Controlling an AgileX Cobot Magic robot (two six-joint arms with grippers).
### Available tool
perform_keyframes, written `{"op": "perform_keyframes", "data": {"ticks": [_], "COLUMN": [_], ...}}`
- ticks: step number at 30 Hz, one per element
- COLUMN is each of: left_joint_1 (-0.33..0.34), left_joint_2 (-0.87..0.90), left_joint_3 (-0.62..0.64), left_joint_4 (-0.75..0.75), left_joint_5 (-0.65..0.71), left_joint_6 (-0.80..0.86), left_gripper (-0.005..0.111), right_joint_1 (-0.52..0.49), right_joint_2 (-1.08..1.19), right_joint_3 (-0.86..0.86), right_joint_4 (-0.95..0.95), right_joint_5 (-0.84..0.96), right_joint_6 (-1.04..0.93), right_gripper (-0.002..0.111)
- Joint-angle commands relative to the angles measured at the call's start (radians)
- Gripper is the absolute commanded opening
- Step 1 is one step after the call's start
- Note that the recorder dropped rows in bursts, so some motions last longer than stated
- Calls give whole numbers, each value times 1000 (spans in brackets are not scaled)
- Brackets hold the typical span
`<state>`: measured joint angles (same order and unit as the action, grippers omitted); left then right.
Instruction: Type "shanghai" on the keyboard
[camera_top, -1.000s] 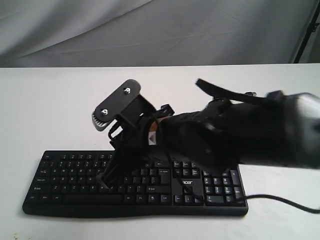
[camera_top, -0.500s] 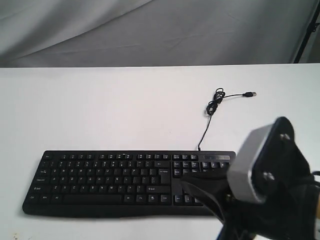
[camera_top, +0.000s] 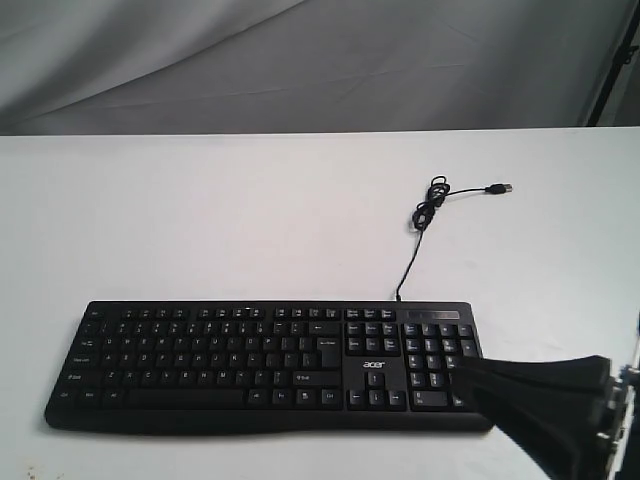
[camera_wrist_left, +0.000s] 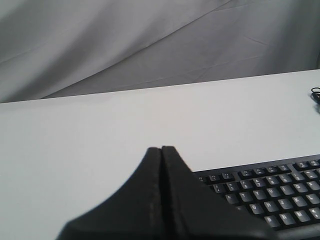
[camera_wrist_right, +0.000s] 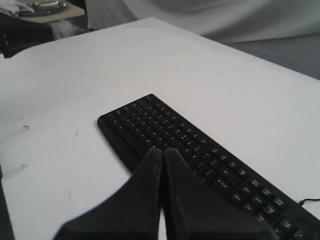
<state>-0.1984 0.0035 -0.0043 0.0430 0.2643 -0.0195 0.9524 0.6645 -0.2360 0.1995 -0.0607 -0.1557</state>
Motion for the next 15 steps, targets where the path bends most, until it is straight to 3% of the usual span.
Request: {"op": "perform_keyframes", "data": {"ticks": [1, 9, 15], "left_joint_1": [-4, -4, -4], "left_joint_2": [-3, -3, -3], "left_joint_3": [4, 4, 4], "left_joint_4": [1, 1, 1], "left_joint_5": [-5, -5, -5], "left_joint_6": [-3, -3, -3], "left_gripper": [0, 0, 0], "right_joint_1": [-103, -429, -574], "right_joint_2": [-125, -430, -661], "right_joint_3": [72, 180, 183], "right_joint_4": [2, 2, 2], "right_joint_5": [-1, -17, 178], "right_joint_6": [5, 7, 7], "right_gripper": [0, 0, 0]}}
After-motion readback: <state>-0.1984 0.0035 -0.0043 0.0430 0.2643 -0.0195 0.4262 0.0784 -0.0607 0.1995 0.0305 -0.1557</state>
